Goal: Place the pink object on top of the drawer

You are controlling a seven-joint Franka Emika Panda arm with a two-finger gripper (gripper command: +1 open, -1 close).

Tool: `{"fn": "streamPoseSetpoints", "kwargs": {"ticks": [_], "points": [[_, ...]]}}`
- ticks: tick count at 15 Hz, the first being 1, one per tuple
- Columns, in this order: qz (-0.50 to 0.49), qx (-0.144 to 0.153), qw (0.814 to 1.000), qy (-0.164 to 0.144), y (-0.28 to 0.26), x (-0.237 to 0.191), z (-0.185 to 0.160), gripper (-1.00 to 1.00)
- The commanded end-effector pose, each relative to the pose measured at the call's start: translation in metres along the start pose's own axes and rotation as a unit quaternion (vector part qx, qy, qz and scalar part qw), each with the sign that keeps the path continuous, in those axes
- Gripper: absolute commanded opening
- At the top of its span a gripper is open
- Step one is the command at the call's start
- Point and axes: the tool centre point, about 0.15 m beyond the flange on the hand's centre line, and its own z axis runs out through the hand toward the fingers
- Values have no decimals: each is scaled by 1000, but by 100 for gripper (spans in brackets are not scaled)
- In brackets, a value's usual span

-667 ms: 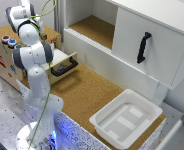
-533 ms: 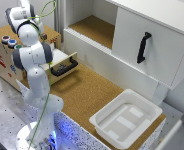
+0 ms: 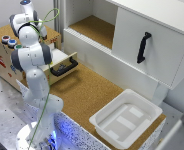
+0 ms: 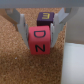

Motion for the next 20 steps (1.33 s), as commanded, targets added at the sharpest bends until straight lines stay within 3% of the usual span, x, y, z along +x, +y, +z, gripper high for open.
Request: {"fn": "streamPoseSetpoints", "kwargs": {"ticks": [1,4,7,10,12,14,16,18,20], "points": [[-51,-26,998,27,-14,-4,-28,100],[-110,-33,993,30,-28,-15,-51,100],[-159,-21,987,23,-32,-25,-70,100],[-229,-7,973,-5,-35,-32,-81,100],[-301,28,952,-36,-45,-33,-82,100],[-378,54,920,-90,-55,-38,-82,100],[-447,43,883,-140,-53,-42,-83,100],[-482,26,863,-150,-35,-42,-84,100],[-506,22,851,-138,-15,-40,-83,100]]}}
